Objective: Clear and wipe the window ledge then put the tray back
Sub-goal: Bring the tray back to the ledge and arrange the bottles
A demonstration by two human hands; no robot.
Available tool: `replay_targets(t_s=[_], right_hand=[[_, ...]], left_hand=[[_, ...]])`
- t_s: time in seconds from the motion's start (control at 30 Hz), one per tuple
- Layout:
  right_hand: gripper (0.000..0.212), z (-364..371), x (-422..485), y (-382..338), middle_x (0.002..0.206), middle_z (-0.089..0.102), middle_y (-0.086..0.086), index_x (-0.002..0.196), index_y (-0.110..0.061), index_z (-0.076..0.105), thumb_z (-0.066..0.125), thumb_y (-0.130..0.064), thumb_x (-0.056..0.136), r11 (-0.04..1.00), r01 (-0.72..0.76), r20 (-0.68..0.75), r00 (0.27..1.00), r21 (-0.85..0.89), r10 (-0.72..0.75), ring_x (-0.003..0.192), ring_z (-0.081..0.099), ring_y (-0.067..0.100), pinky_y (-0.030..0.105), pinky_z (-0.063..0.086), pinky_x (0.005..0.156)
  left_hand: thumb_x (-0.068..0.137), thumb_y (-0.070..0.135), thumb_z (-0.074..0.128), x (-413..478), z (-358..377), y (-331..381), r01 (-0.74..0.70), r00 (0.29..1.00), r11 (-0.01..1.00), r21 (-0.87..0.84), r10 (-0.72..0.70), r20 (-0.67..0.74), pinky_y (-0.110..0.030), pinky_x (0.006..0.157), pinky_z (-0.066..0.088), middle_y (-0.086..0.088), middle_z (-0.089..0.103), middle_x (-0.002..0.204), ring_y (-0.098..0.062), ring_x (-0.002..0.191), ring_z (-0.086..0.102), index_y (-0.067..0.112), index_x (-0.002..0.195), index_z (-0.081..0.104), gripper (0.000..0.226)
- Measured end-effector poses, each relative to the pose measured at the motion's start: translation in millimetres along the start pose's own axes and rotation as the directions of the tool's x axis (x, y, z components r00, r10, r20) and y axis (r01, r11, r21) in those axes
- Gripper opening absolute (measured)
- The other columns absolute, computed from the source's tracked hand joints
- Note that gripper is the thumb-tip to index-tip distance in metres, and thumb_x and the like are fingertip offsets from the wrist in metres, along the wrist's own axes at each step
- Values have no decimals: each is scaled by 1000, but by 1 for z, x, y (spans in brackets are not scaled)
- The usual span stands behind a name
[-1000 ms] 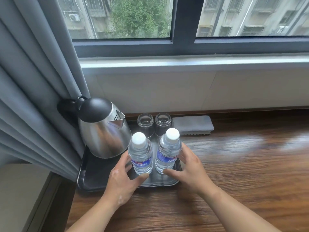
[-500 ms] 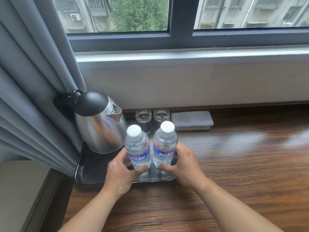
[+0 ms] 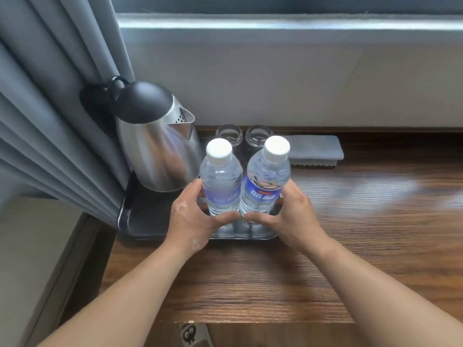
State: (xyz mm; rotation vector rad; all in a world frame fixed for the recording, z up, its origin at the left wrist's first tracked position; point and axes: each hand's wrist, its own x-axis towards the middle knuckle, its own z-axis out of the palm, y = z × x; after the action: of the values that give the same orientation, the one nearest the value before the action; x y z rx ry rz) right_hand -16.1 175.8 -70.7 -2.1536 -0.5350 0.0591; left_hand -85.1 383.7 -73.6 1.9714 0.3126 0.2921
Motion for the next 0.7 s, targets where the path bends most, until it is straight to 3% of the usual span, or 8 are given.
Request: replay_targets(t_s=[0.1,0.27,0.37,0.5,0.7], right_hand=[[52,-1,-2,2,89,58,-25,101,-38,59,97,-32,66,1000,9,-3,1000,23,-9,83,57,-12,5,41,70],[53,-6,-2,2,100,69,-29,103,-45,59,95,-27,69,996,-18,49,999,87,14,91,66,-3,11,51,78],[54,-8,-2,3,105,70,-32,109,-39,63,96,-26,68,993,-34,85,996,115,24,99,68,-5,12,52,84],[52,-8,-1,2,101,65,-42,100,-47,60,96,-28,68,995,-20,84,996,97,12,98,65,-11,6,47,83],[52,-10,-6,0,99,67,-40,107,-32,68,97,-28,65,993,-26,77,997,113,17,98,66,-10,6,48,82]], left_hand=[[56,34,99,1,-4,2,3,998,999,-39,0,59,-28,90,58,17,74,108,-6,103,70,45,106,66,60],[56,40,97,2,-11,6,-6,988,996,-90,19,154,-31,94,57,18,73,115,-10,110,70,47,112,65,65],[57,38,95,1,-11,8,-2,989,993,-118,19,147,-29,95,57,18,75,110,-9,107,71,42,111,67,61],[54,45,97,4,-9,8,19,988,990,-141,3,154,-40,98,57,14,77,110,-14,108,72,46,107,71,59],[54,48,95,-1,-11,10,27,987,986,-162,0,160,-43,98,57,13,77,109,-14,106,73,48,106,72,57]])
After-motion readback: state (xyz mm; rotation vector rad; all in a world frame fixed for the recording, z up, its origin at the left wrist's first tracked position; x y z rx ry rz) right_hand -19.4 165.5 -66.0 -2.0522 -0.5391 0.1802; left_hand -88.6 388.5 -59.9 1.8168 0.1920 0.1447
